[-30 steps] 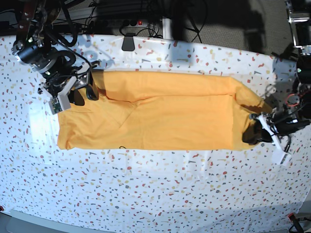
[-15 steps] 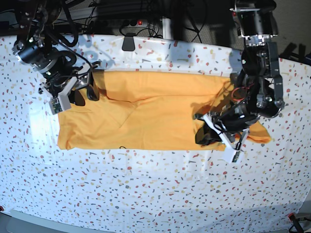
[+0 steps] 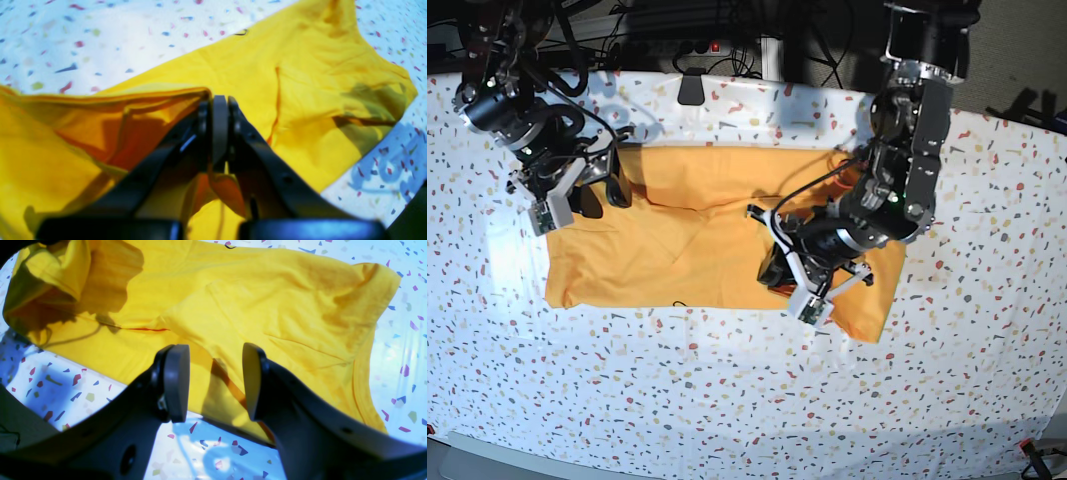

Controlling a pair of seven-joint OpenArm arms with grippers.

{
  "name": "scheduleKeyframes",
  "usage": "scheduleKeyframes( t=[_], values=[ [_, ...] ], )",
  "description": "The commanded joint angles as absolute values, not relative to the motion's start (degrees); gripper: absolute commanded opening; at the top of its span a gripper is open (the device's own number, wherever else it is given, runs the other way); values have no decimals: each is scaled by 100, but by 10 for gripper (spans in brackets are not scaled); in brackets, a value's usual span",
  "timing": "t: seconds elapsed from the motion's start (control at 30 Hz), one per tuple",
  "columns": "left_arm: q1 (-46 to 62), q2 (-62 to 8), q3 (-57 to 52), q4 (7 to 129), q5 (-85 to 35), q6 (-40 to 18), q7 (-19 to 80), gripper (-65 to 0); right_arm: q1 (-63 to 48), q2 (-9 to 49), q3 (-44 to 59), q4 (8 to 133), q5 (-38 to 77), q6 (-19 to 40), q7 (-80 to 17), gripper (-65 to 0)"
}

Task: Fold the T-shirt properly
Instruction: 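Fold the grasped end with the left gripper toward the right gripper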

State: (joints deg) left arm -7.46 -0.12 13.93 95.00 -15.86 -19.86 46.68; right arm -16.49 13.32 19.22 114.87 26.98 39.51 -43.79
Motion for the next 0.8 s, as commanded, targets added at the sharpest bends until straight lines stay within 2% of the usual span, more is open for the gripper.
scheduleKeyframes(
  t=[0.0,0.17,0.47,0.77],
  values=[
    [-854,30,1409,9598,-1662,-2005,4536,-650,-1601,1380,1953,11609,2773,4000,-4250,-389],
    [-856,32,1448,9598,-2469,-2010,4574,-650,-1566,1380,1951,11609,2770,4000,-4248,-389],
    [-840,30,1599,9598,-2969,-2010,4637,-650,-1426,1380,1953,11609,2797,4000,-4250,-389],
    [-843,32,1811,9598,-2770,-2010,4530,-650,-1411,1382,1953,11609,2919,4000,-4250,-389]
  ],
)
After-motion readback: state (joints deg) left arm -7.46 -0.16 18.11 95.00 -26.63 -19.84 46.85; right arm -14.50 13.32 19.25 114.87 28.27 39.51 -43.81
